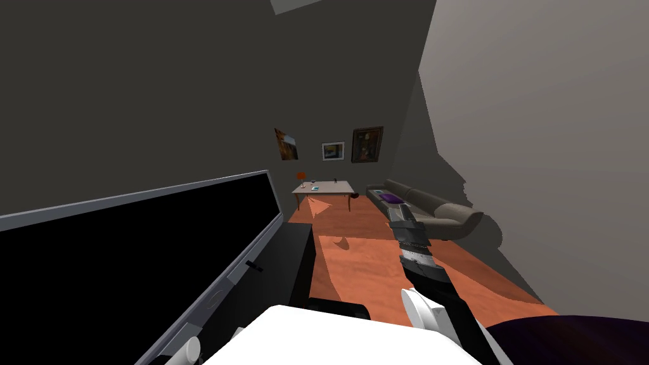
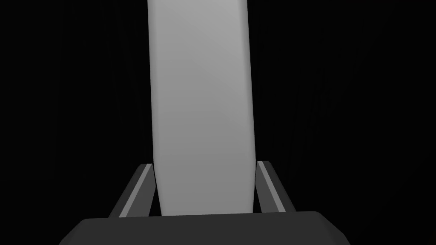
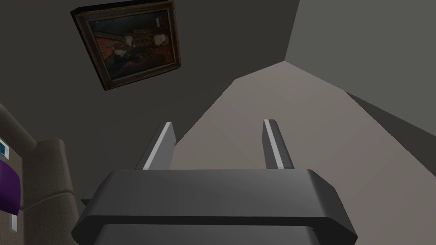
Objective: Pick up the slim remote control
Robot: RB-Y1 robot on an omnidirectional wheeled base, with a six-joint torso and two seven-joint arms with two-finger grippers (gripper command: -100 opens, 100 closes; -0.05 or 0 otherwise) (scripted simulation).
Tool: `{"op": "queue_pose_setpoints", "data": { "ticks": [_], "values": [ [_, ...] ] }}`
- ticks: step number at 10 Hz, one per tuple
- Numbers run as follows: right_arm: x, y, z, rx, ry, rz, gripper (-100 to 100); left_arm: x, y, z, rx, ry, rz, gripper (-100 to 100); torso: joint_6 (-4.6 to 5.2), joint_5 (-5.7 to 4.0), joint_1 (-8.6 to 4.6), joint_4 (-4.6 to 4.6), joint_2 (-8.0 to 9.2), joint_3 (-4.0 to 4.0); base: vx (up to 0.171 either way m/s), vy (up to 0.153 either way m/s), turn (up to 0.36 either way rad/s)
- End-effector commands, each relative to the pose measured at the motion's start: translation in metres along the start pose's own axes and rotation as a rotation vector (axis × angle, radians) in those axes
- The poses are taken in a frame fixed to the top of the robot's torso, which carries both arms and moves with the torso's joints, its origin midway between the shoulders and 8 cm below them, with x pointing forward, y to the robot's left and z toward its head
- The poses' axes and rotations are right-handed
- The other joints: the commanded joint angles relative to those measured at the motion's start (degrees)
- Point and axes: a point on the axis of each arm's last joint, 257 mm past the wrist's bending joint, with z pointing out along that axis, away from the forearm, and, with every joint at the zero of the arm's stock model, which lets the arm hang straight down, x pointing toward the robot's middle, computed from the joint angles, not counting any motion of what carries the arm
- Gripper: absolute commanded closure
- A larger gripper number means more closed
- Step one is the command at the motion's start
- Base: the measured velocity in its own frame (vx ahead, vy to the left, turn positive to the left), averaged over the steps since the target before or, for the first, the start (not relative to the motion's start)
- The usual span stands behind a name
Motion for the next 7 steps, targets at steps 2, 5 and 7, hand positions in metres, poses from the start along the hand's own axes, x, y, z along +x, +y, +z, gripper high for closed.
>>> {"op": "queue_pose_setpoints", "data": {
  "ticks": [2, 5, 7],
  "values": [
    [0.0, 0.0, 0.0, 0.0, 0.0, 0.0, 0, 0.0, 0.0, 0.0, 0.0, 0.0, 0.0, 0, 0.0, 0.0, 0.0, 0.0, 0.0, 0.0, 0.0, 0.0, 0.0],
    [0.0, 0.0, 0.0, 0.0, 0.0, 0.0, 0, -0.003, -0.018, -0.017, -0.002, -0.001, -0.014, 100, -0.02, -0.05, -0.03, 0.0, 0.0, 0.0, -0.001, -0.016, -0.013],
    [0.0, 0.0, 0.0, 0.0, 0.0, 0.0, 0, -0.003, -0.017, -0.015, 0.0, 0.0, -0.012, 0, -0.01, -0.02, -0.09, 0.0, 0.03, 0.02, -0.003, -0.008, -0.001]
  ]
}}
